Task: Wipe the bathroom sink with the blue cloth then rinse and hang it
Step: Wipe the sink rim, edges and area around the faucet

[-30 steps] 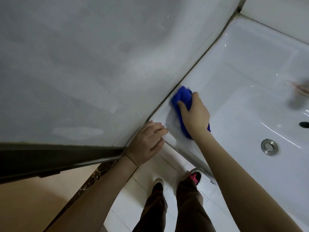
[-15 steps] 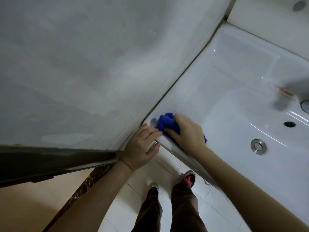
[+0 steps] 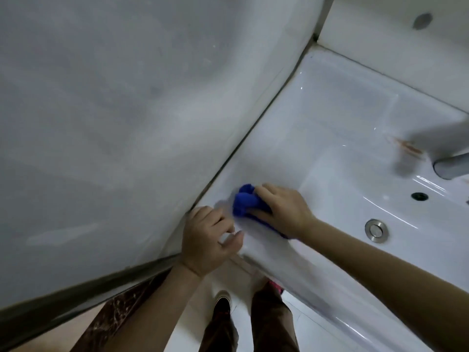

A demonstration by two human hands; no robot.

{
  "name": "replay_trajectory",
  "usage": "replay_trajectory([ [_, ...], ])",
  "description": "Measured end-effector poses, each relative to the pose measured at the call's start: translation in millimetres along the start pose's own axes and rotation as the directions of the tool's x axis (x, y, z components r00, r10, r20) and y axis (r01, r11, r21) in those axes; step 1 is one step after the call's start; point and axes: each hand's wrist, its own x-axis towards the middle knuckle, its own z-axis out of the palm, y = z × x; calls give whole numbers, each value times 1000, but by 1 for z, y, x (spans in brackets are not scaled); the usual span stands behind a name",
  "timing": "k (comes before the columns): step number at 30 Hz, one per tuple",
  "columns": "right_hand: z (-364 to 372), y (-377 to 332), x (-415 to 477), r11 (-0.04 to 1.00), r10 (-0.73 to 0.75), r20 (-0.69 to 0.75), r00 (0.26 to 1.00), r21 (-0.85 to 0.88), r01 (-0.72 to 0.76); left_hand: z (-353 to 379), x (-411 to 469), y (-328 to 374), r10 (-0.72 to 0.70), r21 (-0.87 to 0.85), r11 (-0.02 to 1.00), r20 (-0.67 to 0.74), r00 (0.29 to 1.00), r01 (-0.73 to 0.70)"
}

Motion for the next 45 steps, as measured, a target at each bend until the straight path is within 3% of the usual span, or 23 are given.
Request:
replay_trajectory([
  [2,-11,47,31,972,222,-187,957,-36,-232,4,-2,-1,-9,30,1000,-23,1000,10],
  [4,-33,108,60,823,528,-323,785,-34,-567,5,-2,0,-19,50,999,-25,999,21],
  [6,-52,140,72,683,684,-355,637,3,-731,6,-2,0,-17,57,998,-36,999,19],
  [8,-51,128,71,688,677,-348,649,-14,-726,5,-2,1,-19,68,997,-33,999,21],
  [10,-36,90,55,789,600,-255,758,28,-614,4,-1,1,-21,93,995,-38,999,25],
  [12,-19,47,28,915,403,-103,909,78,-396,5,-1,1,-18,111,994,-39,999,22],
  [14,-16,44,13,972,226,-1,974,64,-225,5,-1,0,-5,109,994,-42,999,10],
  [15,-22,59,17,977,211,-35,977,29,-210,7,-2,0,3,112,994,-49,999,2],
  [17,-35,102,41,907,405,-196,893,-38,-420,8,-2,-1,8,122,993,-54,999,-2],
  [19,-53,134,66,718,656,-337,676,4,-696,7,-1,-1,12,130,991,-49,999,-6],
  [20,-54,133,72,667,699,-359,618,17,-745,6,-2,0,16,136,991,-46,999,-10],
  [21,-51,120,73,675,693,-352,629,10,-738,5,-2,0,16,135,991,-39,999,-11],
  [25,-6,9,14,844,534,-115,838,136,-519,4,-2,1,12,127,992,-22,1000,-9],
  [28,0,-48,-44,847,499,35,866,191,-496,3,-3,-1,36,159,987,10,999,-37],
  [31,-19,-46,-108,710,612,257,747,237,-663,2,-3,-1,38,203,978,24,999,-43],
  [33,-34,-44,-149,611,699,289,654,233,-757,3,-3,0,32,223,974,12,999,-34],
  [35,-33,-51,-155,589,753,222,620,193,-785,3,-2,2,37,238,971,-5,999,-34],
  [39,-6,-87,-68,652,722,148,676,180,-736,2,-4,-1,58,224,973,27,998,-62],
  [41,-1,-99,-51,654,741,71,667,147,-742,0,-4,-2,63,219,973,33,997,-69],
  [43,-6,-104,-86,603,797,-16,604,83,-793,-1,-4,-1,68,209,975,33,997,-74],
  [45,-16,-104,-144,479,876,-81,475,51,-876,-1,-4,0,57,191,980,32,998,-63],
])
